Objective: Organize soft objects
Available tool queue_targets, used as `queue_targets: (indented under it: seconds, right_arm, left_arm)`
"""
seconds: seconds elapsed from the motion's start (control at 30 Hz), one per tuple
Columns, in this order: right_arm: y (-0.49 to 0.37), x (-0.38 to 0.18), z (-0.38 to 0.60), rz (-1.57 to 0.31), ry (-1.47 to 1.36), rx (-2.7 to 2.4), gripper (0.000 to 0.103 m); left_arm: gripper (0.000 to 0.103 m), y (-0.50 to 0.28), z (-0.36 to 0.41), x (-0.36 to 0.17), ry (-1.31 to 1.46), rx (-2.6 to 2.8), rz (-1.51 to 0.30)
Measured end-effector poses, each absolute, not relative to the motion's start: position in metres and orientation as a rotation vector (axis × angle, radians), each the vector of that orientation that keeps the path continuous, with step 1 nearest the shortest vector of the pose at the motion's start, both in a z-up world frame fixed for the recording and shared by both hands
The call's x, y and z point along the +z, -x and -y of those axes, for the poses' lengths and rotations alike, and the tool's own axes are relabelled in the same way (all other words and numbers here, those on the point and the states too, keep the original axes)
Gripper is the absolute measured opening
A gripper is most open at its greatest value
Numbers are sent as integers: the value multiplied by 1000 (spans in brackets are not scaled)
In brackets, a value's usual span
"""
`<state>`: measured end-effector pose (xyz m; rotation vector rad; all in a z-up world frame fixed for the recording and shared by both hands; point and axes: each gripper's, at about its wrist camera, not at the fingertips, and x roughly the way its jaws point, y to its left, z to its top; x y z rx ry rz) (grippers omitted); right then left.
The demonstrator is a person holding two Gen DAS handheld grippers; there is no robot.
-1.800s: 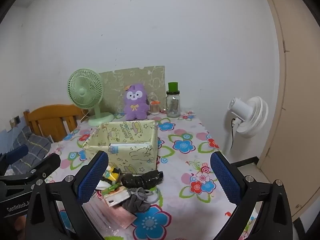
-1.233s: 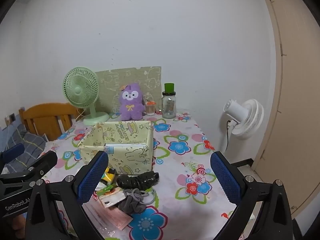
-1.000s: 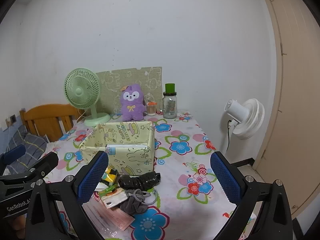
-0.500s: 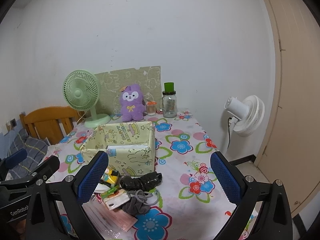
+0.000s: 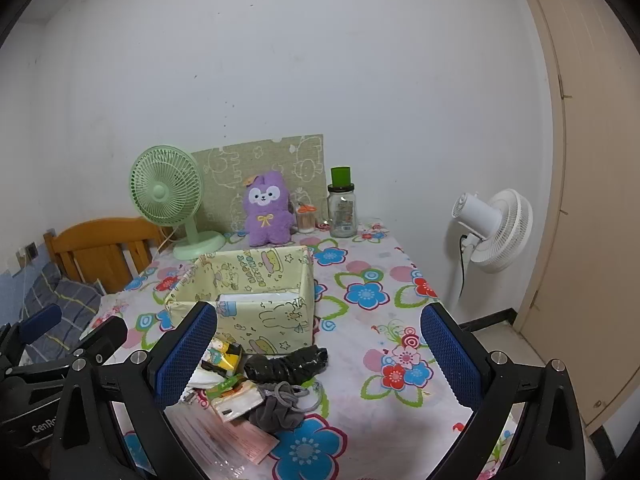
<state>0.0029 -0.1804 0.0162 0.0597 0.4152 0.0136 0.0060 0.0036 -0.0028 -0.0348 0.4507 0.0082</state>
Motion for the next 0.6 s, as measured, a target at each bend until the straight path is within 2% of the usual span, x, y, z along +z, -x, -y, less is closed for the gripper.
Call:
queue_targets:
  seconds: [0.6]
  right_arm:
    - [0,16,180,-402,-40,12,103]
  left_arm:
    - [103,-6,-4,-3,36,9,-450]
